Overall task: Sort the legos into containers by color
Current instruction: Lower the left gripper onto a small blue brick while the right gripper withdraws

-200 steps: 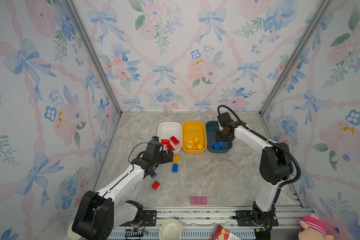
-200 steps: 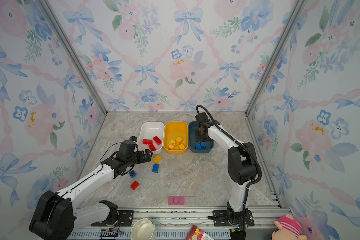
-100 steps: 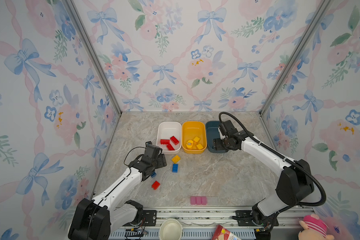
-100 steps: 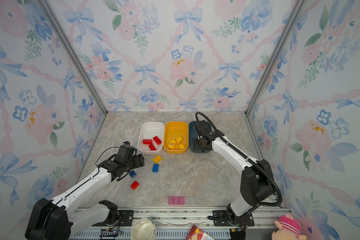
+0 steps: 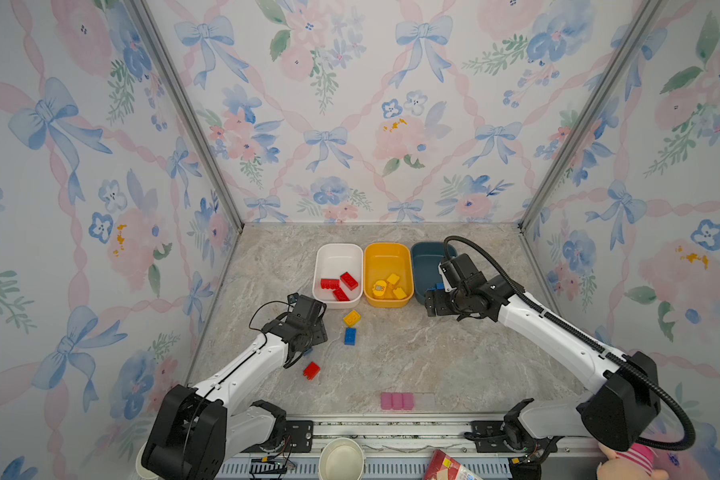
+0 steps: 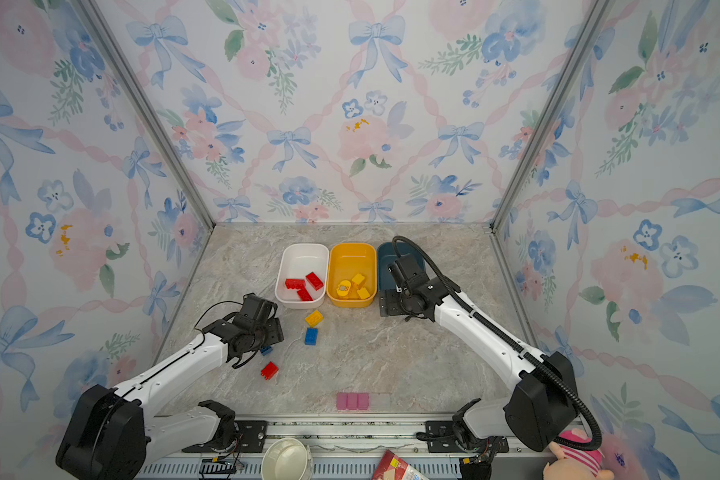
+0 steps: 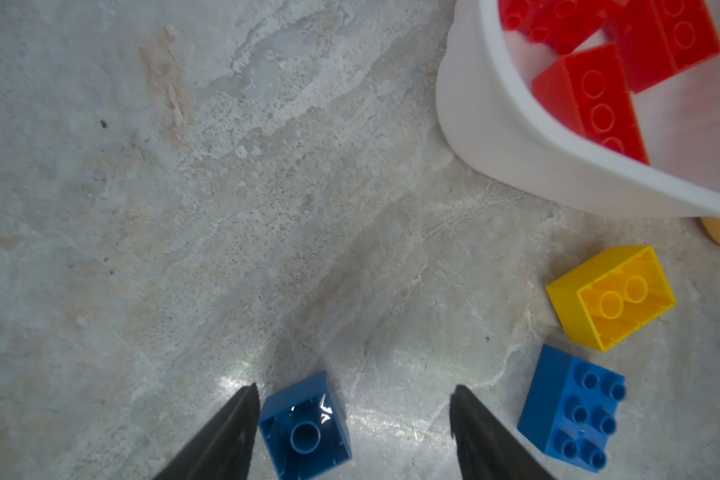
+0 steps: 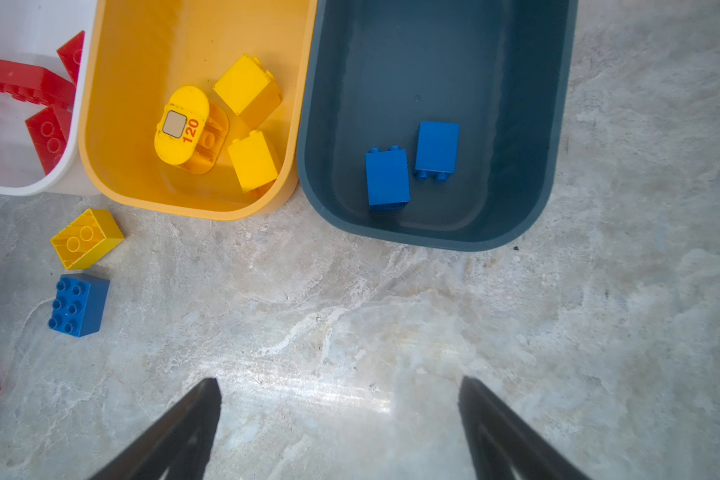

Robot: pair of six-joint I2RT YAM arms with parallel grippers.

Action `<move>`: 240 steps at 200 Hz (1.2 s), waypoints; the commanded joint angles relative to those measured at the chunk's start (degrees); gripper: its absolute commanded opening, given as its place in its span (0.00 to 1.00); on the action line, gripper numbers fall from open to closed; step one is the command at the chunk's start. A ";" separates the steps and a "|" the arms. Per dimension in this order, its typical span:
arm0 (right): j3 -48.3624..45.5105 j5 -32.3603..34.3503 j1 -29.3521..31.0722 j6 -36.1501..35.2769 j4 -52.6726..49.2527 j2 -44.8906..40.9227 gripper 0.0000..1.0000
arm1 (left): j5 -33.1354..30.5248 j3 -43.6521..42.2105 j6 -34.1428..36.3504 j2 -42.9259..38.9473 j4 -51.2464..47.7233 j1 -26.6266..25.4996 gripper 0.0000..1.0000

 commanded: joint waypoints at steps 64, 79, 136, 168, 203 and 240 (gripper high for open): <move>-0.69 -0.08 1.25 0.99 -2.44 -1.77 0.94 | 1.10 -1.84 -3.29 4.36 -1.70 -0.13 0.71; -0.79 -0.04 1.29 0.98 -2.52 -1.88 0.94 | 1.45 -2.15 -3.85 4.80 -1.71 -0.26 0.69; -1.26 -0.17 1.28 0.98 -2.18 -1.97 0.94 | 1.94 -2.96 -5.12 5.79 -1.52 -0.45 0.62; -1.39 -0.21 1.31 0.97 -1.92 -1.70 0.94 | 1.84 -2.90 -5.15 5.64 -1.52 -0.41 0.52; -1.94 -0.43 1.40 1.39 -1.83 -2.02 0.94 | 2.35 -2.85 -4.82 5.31 -1.52 -0.61 0.41; -3.80 -0.56 1.40 2.45 -1.82 -3.65 0.95 | 2.05 -1.79 -4.44 4.11 -1.52 -2.31 0.33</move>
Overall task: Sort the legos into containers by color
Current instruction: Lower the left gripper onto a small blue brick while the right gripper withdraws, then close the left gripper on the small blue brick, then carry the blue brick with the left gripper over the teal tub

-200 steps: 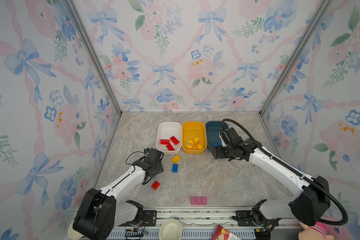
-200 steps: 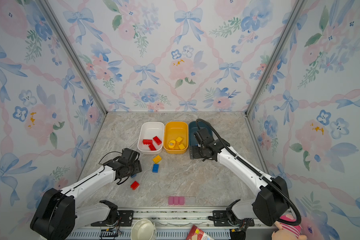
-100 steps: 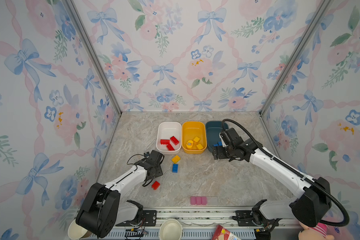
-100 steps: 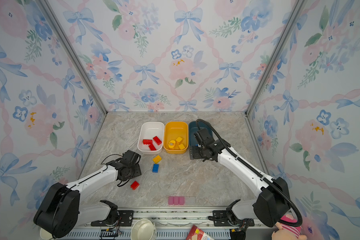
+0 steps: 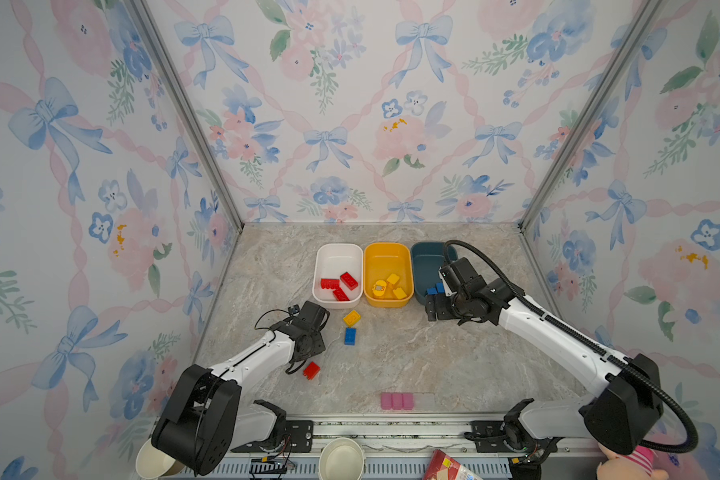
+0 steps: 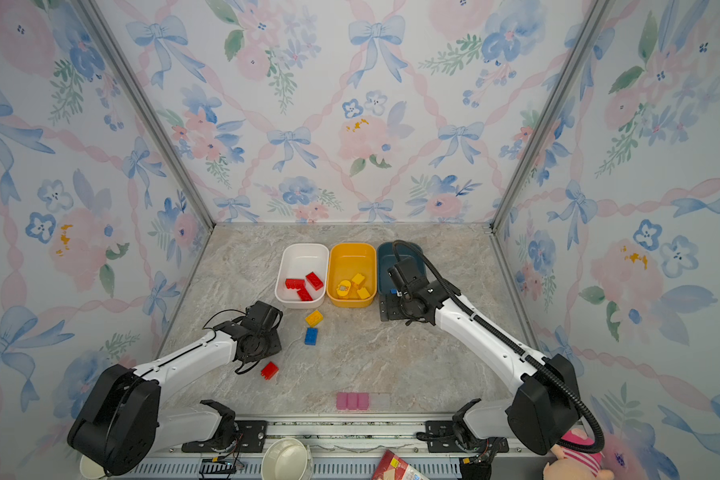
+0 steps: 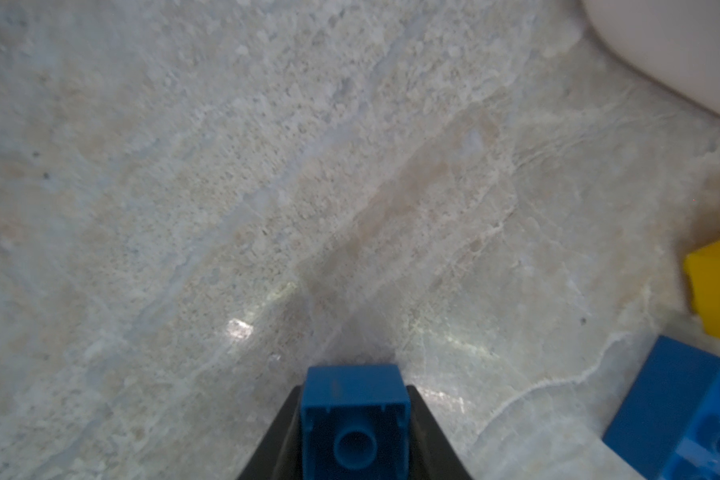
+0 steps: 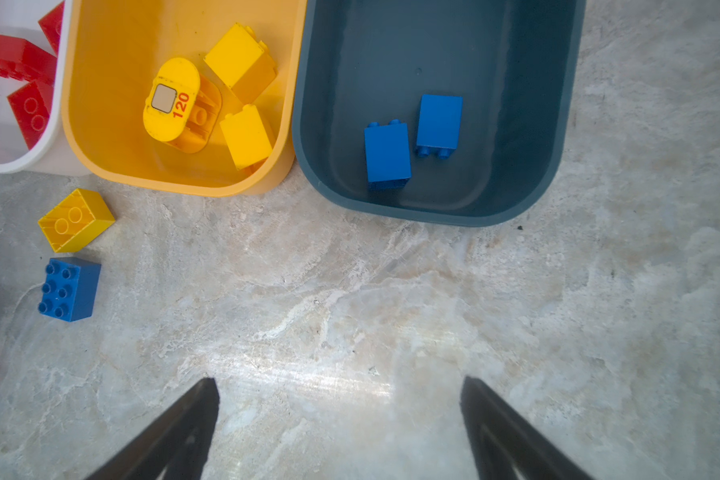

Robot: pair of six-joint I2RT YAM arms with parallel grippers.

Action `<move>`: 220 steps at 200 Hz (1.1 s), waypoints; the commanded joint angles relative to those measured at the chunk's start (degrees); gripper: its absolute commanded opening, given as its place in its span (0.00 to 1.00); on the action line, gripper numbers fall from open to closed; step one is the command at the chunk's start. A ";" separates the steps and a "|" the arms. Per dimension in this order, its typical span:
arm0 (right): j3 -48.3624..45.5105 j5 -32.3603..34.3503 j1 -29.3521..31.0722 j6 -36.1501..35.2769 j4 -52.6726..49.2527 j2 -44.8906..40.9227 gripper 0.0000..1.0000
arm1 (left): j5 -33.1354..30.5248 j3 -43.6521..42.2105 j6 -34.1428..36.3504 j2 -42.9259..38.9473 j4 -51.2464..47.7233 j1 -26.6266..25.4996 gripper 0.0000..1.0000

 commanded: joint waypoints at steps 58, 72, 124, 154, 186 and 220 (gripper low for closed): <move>-7.75 -1.28 0.19 4.79 -0.78 -7.98 0.97 | -1.28 6.29 -0.67 -1.16 -1.13 -8.22 0.25; -9.88 -2.03 -0.39 5.80 -0.38 -9.61 0.97 | -1.90 9.80 -0.78 -0.09 -1.10 -10.56 0.25; -16.63 -4.11 -2.48 8.85 1.03 -14.89 0.97 | -4.16 21.76 -0.30 8.57 -0.47 -18.82 0.24; -18.72 -4.78 -3.23 9.73 1.51 -16.43 0.97 | -4.18 30.53 1.09 15.63 1.30 -22.31 0.24; -20.06 -5.17 -3.69 10.27 1.69 -17.75 0.97 | -3.92 41.33 3.81 24.47 2.12 -25.27 0.24; -20.83 -5.35 -4.46 10.70 1.61 -19.38 0.97 | -2.13 50.87 6.38 32.80 3.32 -26.63 0.23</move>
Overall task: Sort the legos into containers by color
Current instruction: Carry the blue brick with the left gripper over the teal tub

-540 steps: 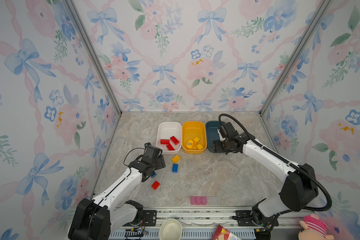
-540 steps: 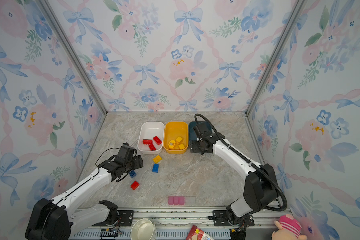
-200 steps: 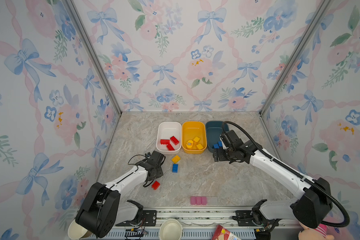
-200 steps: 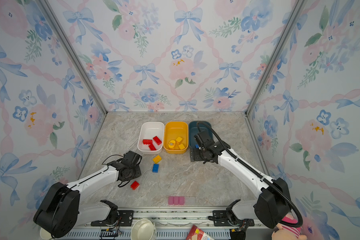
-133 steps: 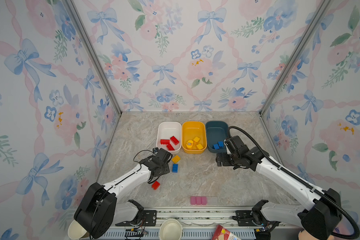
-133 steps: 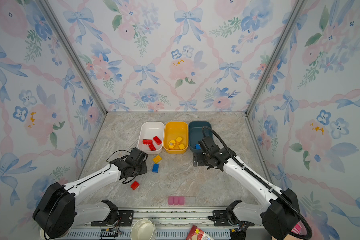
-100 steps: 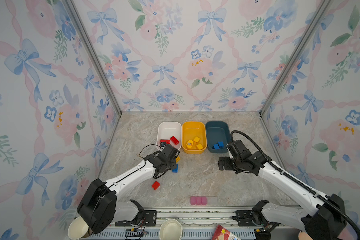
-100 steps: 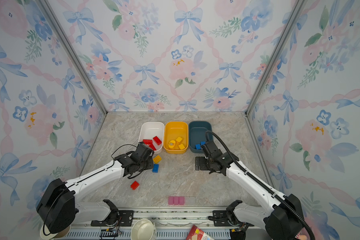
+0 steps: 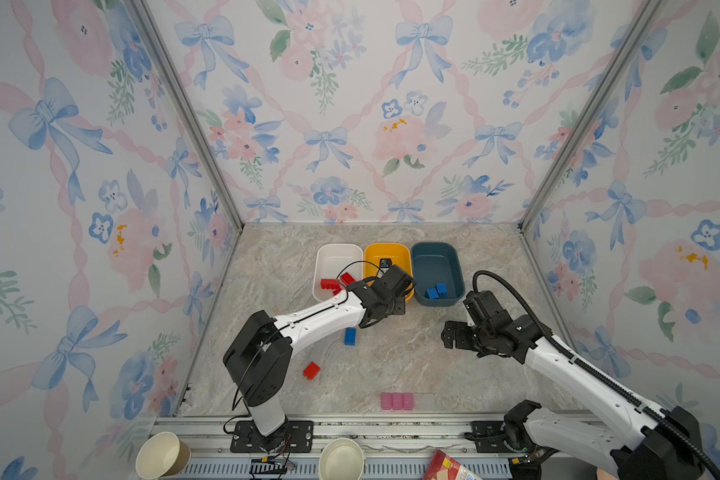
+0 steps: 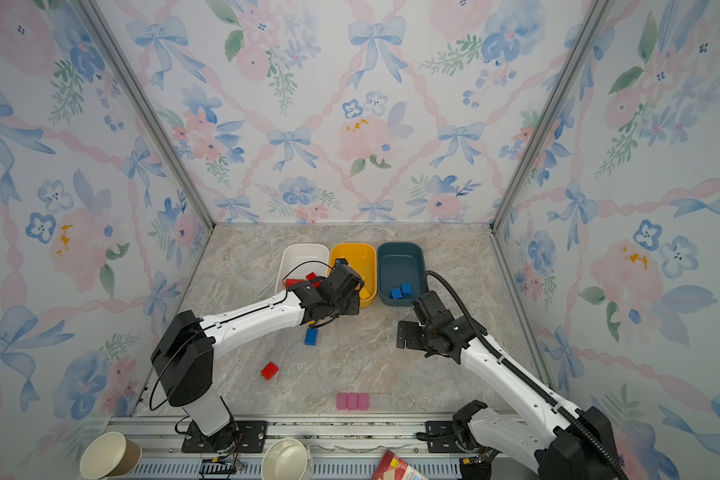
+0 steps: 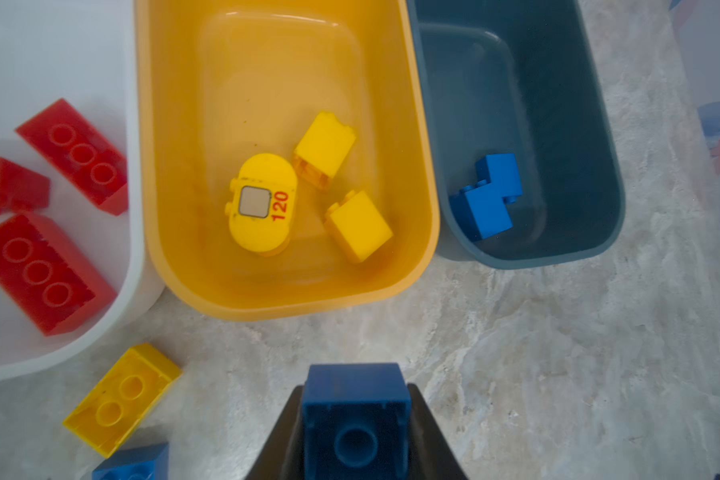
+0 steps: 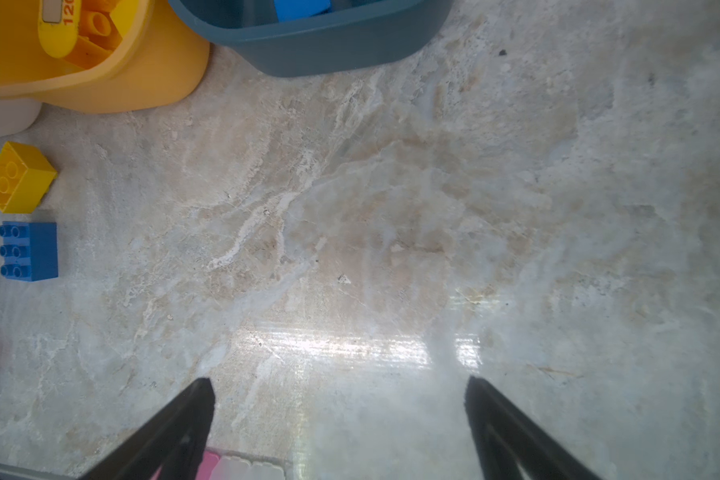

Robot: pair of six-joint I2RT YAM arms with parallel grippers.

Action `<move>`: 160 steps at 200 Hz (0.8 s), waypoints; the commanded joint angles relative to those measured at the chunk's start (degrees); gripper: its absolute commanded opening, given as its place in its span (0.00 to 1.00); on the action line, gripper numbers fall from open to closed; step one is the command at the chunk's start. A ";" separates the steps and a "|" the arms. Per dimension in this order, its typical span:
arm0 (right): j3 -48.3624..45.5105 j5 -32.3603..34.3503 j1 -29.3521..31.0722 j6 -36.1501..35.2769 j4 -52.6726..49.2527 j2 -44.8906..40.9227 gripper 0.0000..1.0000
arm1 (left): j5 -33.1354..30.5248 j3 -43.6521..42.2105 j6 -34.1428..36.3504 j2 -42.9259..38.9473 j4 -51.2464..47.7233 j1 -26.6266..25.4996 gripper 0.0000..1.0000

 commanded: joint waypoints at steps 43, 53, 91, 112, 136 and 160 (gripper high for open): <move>-1.48 -0.65 -1.90 1.11 -0.94 -4.06 0.97 | 2.73 14.64 6.09 11.56 2.07 -1.68 0.22; -1.62 -0.81 -2.18 1.11 -1.14 -4.42 0.97 | 3.32 16.80 6.75 13.30 2.36 -1.81 0.22; -1.83 -1.06 -3.16 1.09 -1.41 -5.40 0.97 | 5.83 23.94 8.07 19.88 2.55 -1.97 0.22; -1.67 -1.28 -3.23 1.11 -1.25 -5.32 0.97 | 6.61 27.56 8.73 23.63 2.57 -1.99 0.23; -1.67 -1.45 -3.33 1.20 -1.19 -5.22 0.97 | 7.26 31.21 9.25 27.42 2.57 -1.73 0.22; -1.70 -1.37 -3.27 1.20 -1.49 -5.41 0.97 | 7.87 34.13 9.25 30.43 2.51 -1.33 0.23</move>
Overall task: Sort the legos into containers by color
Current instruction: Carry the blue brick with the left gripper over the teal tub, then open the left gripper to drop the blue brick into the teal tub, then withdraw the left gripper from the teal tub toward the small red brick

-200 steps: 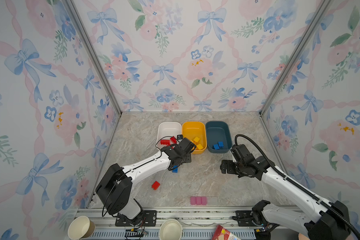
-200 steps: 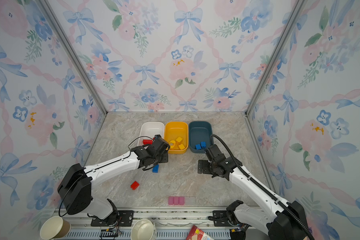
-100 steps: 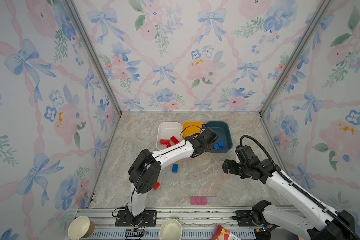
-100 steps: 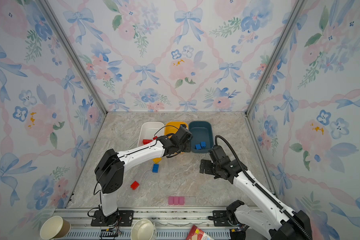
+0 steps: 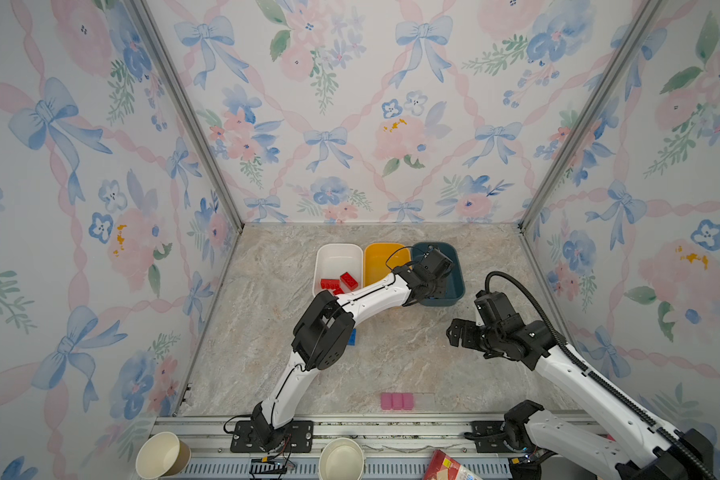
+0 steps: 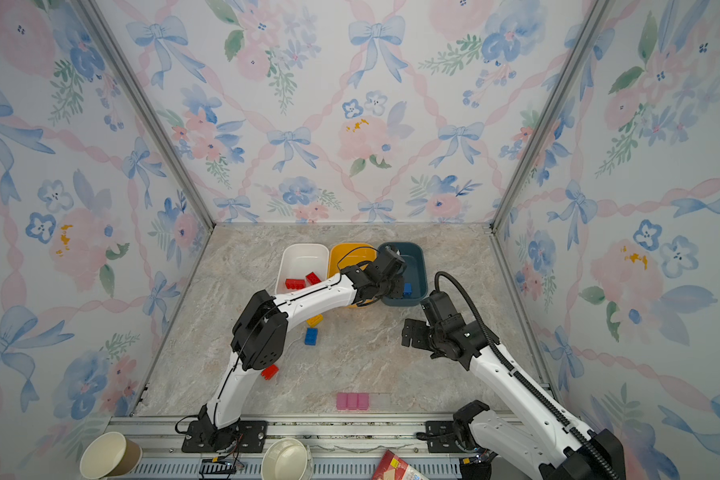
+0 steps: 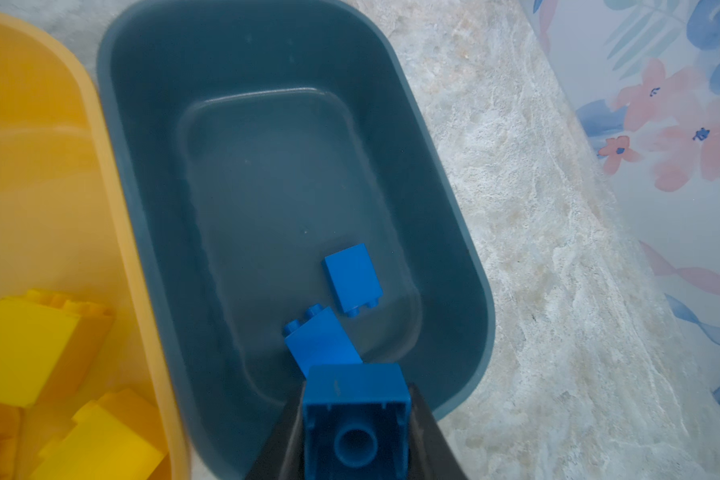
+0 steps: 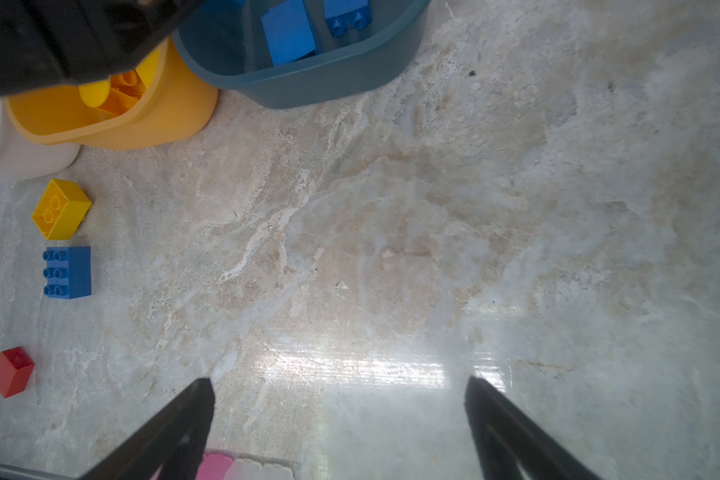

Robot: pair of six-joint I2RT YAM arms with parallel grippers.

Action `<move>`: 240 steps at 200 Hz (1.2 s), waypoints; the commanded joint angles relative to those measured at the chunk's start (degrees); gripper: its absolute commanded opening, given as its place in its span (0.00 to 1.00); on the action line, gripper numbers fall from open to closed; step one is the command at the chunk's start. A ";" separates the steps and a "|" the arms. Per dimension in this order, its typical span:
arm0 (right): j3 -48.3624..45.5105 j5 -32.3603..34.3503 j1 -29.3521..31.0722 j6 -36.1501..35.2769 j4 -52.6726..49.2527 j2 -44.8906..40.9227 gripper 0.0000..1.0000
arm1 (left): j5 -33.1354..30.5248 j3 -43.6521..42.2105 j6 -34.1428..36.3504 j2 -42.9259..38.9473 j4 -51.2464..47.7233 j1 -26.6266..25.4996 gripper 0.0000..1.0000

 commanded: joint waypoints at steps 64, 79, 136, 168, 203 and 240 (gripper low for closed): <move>-0.90 -0.16 -1.22 0.19 -2.26 -1.38 0.97 | 2.46 4.10 1.42 3.73 -0.23 0.73 0.55; -0.84 -0.24 -1.33 0.09 -2.26 -1.39 0.97 | 2.04 3.54 1.55 2.89 -0.31 0.73 0.57; -0.50 -0.34 -1.48 0.02 -2.19 -1.56 0.97 | 0.47 -1.19 1.73 -2.75 -0.29 0.66 0.64; -0.37 -0.68 -1.42 -0.07 -2.17 -1.54 0.97 | -0.92 -6.26 1.27 -7.83 -0.17 0.68 0.67; -0.21 -1.12 -1.49 -0.16 -1.83 -1.32 0.97 | -2.35 -13.90 0.30 -14.79 0.31 0.64 0.71; 0.00 -1.67 -1.25 -0.32 -1.30 -0.52 0.97 | -4.70 -24.04 -0.72 -23.07 0.85 0.73 0.76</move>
